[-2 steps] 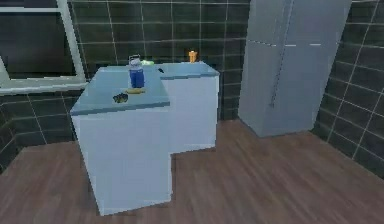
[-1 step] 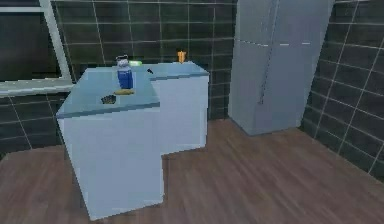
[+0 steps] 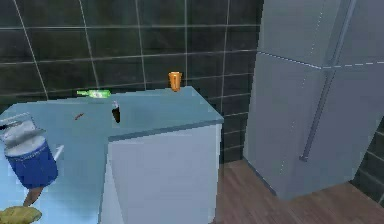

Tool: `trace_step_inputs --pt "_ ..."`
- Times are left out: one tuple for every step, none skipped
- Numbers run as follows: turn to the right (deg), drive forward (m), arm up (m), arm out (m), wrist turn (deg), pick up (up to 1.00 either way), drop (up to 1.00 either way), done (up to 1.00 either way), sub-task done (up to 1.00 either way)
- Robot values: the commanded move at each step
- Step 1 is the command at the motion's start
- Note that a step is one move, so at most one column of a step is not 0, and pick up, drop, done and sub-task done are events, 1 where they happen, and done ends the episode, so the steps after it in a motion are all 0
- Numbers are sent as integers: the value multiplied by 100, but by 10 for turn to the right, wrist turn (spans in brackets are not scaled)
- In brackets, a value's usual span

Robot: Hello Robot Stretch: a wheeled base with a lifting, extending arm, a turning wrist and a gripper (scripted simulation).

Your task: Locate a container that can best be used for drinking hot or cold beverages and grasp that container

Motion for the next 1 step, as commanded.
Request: trace_step_inputs --pt "90 0 0 0 0 0 0 0 0"
